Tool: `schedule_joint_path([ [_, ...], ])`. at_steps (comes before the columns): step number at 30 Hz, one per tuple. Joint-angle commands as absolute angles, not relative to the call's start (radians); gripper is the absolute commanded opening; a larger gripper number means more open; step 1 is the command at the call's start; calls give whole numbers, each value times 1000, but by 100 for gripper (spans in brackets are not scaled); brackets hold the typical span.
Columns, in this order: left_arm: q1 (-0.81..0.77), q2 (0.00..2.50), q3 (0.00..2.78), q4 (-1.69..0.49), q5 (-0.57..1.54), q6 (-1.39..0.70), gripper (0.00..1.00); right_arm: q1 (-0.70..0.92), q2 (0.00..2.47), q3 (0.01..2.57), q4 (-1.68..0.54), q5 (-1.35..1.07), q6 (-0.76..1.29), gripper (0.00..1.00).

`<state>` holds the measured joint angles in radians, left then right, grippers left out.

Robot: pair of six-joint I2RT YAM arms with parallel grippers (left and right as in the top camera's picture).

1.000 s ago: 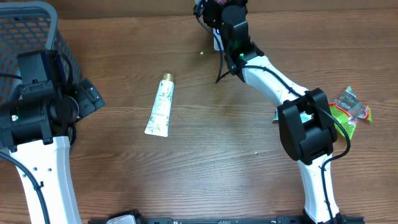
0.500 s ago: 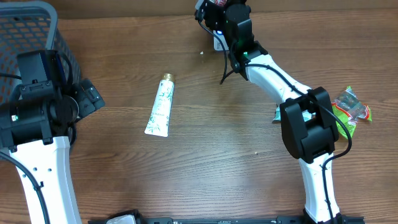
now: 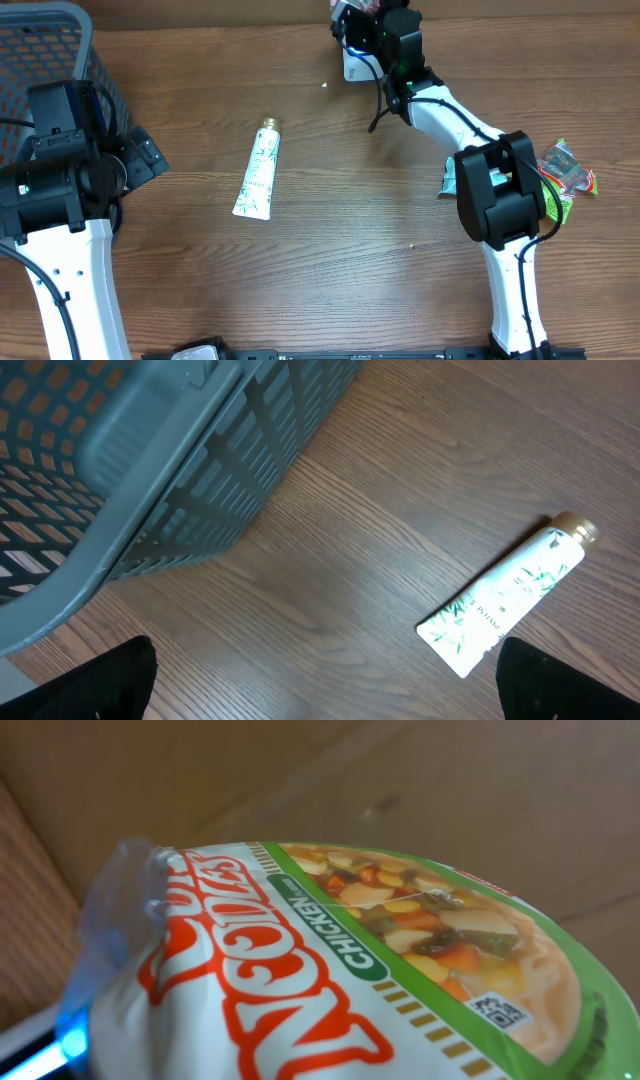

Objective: Scan the item barcode
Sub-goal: 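Hold the cup's barcode against the scanner window with the right gripper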

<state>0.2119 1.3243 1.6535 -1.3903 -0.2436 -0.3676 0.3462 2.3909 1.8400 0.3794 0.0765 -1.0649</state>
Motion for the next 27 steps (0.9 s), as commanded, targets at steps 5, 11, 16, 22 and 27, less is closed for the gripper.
schedule_joint_path([
  [5, 215, 1320, 1652, -1387, -243, -382, 100, 339, 2443, 1858, 384, 65, -1113, 38],
  [11, 215, 1320, 1652, -1387, -243, -382, 100, 361, 2447, 1858, 414, 64, -1160, 38],
  [16, 215, 1320, 1652, -1387, -243, -382, 99, 394, 2447, 1858, 459, 43, -1161, 37],
  [22, 215, 1320, 1652, -1387, -243, -382, 100, 400, 2447, 1858, 434, 43, -1156, 36],
  [27, 215, 1320, 1652, -1387, -243, -382, 100, 400, 2447, 1858, 411, 60, -1157, 35],
])
